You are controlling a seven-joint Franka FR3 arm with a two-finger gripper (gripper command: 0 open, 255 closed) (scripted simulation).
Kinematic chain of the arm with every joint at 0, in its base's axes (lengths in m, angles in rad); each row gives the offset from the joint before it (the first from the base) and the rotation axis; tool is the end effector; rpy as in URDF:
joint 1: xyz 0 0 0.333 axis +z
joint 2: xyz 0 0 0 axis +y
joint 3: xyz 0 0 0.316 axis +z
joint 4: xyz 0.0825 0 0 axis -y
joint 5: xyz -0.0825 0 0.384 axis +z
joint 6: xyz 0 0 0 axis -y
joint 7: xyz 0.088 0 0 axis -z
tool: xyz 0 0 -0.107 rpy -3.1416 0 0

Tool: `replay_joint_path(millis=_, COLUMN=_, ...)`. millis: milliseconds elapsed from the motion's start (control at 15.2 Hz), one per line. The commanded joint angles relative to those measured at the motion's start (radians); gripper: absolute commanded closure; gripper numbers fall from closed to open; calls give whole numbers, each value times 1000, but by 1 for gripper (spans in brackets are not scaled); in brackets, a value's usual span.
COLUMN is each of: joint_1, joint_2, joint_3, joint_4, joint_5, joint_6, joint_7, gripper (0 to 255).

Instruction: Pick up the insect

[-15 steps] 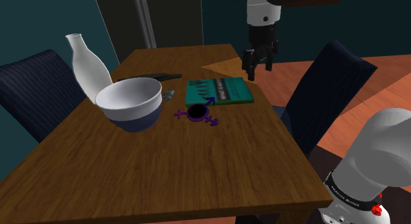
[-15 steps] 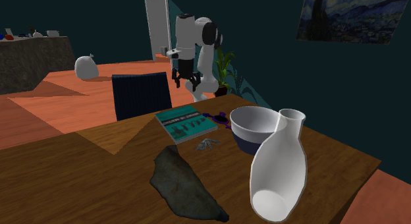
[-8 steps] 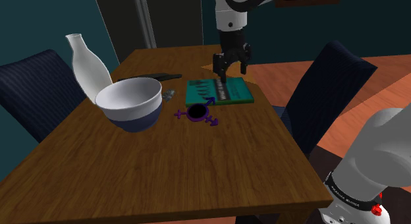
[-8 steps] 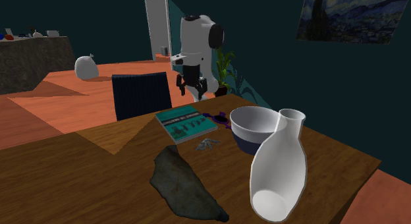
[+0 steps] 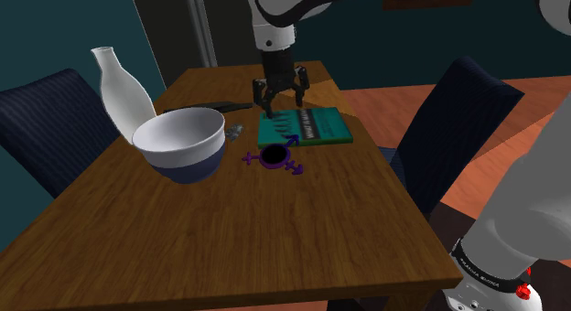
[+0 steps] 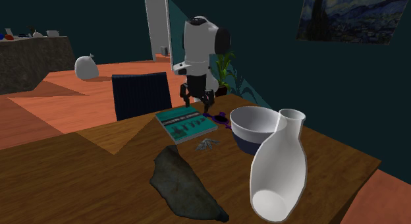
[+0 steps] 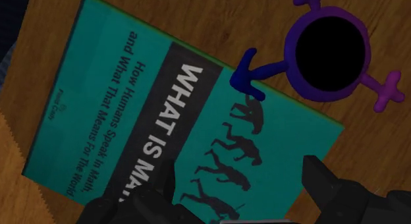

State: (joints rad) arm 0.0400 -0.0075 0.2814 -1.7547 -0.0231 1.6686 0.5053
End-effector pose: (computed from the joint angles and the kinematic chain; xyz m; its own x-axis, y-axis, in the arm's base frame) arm 0.5243 0.1727 0.5497 0.9818 -0.1812 -0.0570 -0.1778 -0.9822 0.0599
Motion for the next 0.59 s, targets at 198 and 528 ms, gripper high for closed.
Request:
replay_joint_path(millis=198, joint_1=37, joint_2=212, joint_3=23, joint_4=235, joint_5=-49, joint_6=-30, joint_7=99, gripper=0)
replay_joint_path(millis=528, joint_1=106, joint_2=461, joint_3=23, joint_4=565, joint_5=-108, joint_6=-115, joint_7=177, gripper=0)
